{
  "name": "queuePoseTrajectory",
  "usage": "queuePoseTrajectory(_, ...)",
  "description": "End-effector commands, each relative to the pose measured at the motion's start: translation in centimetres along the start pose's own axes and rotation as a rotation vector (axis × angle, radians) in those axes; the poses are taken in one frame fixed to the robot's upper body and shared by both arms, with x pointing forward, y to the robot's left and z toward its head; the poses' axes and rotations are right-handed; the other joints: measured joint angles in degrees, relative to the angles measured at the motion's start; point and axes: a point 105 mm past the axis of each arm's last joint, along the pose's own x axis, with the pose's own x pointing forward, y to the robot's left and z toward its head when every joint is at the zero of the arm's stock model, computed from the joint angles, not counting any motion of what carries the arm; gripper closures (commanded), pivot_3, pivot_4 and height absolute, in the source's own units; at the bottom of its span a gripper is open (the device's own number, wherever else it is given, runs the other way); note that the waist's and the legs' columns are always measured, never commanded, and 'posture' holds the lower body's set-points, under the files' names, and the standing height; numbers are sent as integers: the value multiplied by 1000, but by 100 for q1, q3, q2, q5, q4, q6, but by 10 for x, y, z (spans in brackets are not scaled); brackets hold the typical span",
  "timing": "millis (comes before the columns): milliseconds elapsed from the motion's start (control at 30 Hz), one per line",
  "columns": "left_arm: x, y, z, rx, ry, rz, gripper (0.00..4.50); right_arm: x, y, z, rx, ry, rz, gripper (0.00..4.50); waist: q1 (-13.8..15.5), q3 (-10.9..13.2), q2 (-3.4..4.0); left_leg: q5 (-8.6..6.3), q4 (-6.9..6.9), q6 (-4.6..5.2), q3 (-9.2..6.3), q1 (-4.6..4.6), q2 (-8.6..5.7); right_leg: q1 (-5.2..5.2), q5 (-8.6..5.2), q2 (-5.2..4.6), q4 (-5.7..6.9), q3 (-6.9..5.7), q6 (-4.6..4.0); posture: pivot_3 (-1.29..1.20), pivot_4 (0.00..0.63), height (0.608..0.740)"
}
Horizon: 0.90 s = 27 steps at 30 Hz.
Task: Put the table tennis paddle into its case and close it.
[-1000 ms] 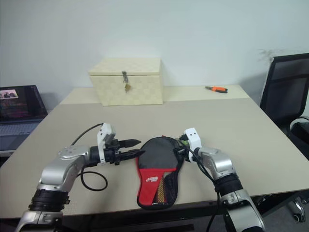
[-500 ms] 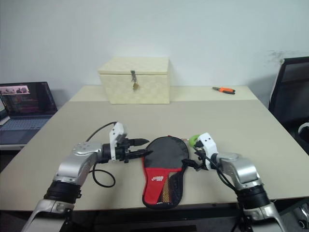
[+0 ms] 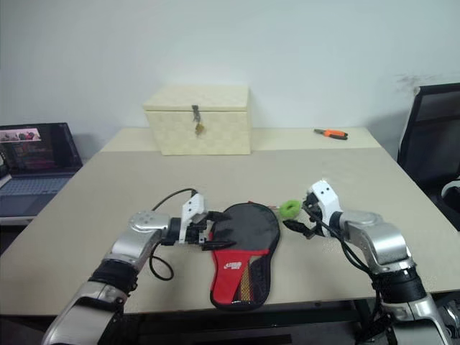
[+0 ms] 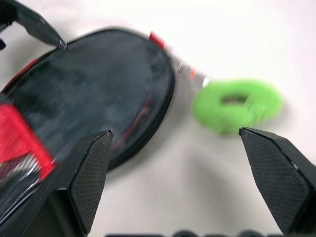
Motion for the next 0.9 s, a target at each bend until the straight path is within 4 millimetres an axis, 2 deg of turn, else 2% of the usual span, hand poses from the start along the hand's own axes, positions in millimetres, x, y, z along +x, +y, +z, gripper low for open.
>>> queuePoseTrajectory(33, 8, 0, 5, 85, 8, -32, 46, 9, -13, 20, -108, -57, -46, 0, 2, 0, 0, 0, 0, 0, 0, 0, -2, 0, 2, 0, 1, 0, -4, 0, 150, 740)
queuePoseTrajectory(200, 14, -6, 0, 111, 27, -77, 46, 29, -20, 15, -405, 18, -40, 0, 8, 0, 0, 0, 1, 0, 0, -2, -1, -1, 13, 2, -1, -5, -22, 0, 150, 740)
queuePoseTrajectory(333, 16, -8, -1, 110, 25, -86, 46, 40, -15, 9, -579, 55, 41, 0, 6, 0, 0, 0, 1, 0, 2, -2, -1, -1, 13, 1, -1, -6, -22, 0, 150, 740)
queuePoseTrajectory(633, 16, -10, -4, 109, 27, -83, 46, 60, -21, -6, -570, 96, 46, 0, 3, 0, 0, 1, 2, 0, 0, 1, 5, -1, 14, 0, 5, -6, -24, 0, 150, 740)
queuePoseTrajectory(733, 18, -13, -5, 112, 25, -110, 0, 65, -26, -11, -563, 122, 26, 608, 2, 0, 0, 1, 3, -1, 1, 3, 9, 0, 15, -2, 8, -4, -24, 0, 150, 740)
queuePoseTrajectory(900, 23, -13, -7, 101, 35, -130, 0, 69, -30, -14, -529, 151, 12, 2305, 5, 0, 1, 1, 4, -1, -1, 4, 9, 2, 14, -3, 9, -5, -24, 0, 150, 740)
